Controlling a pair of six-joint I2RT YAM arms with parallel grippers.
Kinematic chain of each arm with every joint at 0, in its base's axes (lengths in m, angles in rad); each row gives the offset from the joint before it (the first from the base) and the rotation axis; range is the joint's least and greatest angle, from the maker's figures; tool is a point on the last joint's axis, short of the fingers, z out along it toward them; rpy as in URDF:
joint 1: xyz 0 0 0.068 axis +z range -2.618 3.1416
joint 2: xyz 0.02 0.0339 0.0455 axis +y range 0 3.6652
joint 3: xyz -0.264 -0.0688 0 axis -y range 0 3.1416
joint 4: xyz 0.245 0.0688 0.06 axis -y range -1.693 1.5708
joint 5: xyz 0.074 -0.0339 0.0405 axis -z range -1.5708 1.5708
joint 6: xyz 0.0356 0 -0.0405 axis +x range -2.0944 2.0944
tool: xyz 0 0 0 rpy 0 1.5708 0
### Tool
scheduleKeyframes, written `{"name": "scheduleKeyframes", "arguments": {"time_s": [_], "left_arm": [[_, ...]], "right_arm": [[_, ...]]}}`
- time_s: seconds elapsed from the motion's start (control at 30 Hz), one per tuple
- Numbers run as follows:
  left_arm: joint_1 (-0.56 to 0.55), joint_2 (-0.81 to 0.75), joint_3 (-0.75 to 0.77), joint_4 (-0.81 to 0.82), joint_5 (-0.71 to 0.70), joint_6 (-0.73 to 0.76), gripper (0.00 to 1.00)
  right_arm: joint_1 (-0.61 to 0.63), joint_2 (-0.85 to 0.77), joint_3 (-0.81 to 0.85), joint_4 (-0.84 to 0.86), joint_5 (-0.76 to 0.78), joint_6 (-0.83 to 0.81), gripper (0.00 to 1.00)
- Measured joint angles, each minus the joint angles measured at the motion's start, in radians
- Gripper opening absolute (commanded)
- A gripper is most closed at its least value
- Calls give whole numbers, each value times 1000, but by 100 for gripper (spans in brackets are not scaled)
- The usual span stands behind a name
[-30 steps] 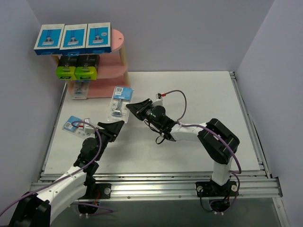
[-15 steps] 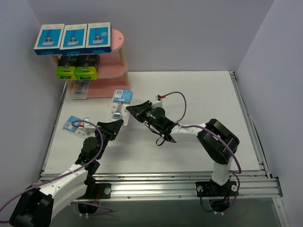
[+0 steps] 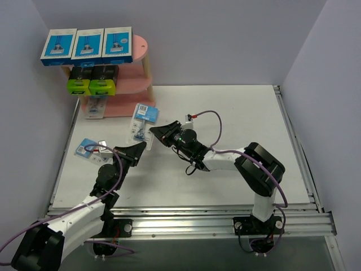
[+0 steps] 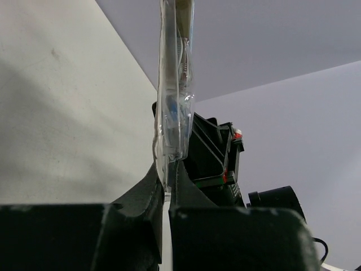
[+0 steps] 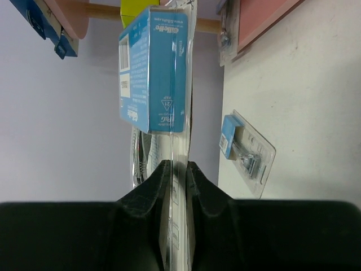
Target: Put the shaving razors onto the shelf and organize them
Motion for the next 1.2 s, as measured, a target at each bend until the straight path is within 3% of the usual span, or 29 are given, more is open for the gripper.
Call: {"name": "scheduleKeyframes", "arguments": {"time_s": [0.03, 0.07, 0.17, 0.33, 0.57, 0.77, 0.93, 1.2], "left_arm": [[0, -10, -1, -3, 0, -2, 2], [1, -23, -2, -8, 0, -4, 2], [19, -82, -21, -25, -5, -24, 2], [62, -188, -61, -98, -9, -75, 2], [131, -296, -82, -242, -11, -153, 2], [227, -285, -84, -285, 0, -175, 2], [377, -159, -81, -275, 63, -171, 2], [605, 211, 42, -134, 232, -122, 2]], "right_arm": [[0, 0, 0, 5, -2, 2, 15], [-1, 0, 0, 11, -5, 2, 29], [-6, 0, 0, 17, -25, 3, 47], [-49, -7, -32, 23, -49, 5, 61], [-148, -88, -112, -7, -72, -6, 62], [-190, -174, -169, -16, -106, -41, 62], [-207, -197, -224, -19, -160, -80, 62], [-288, -251, -248, -141, -243, -192, 62]]}}
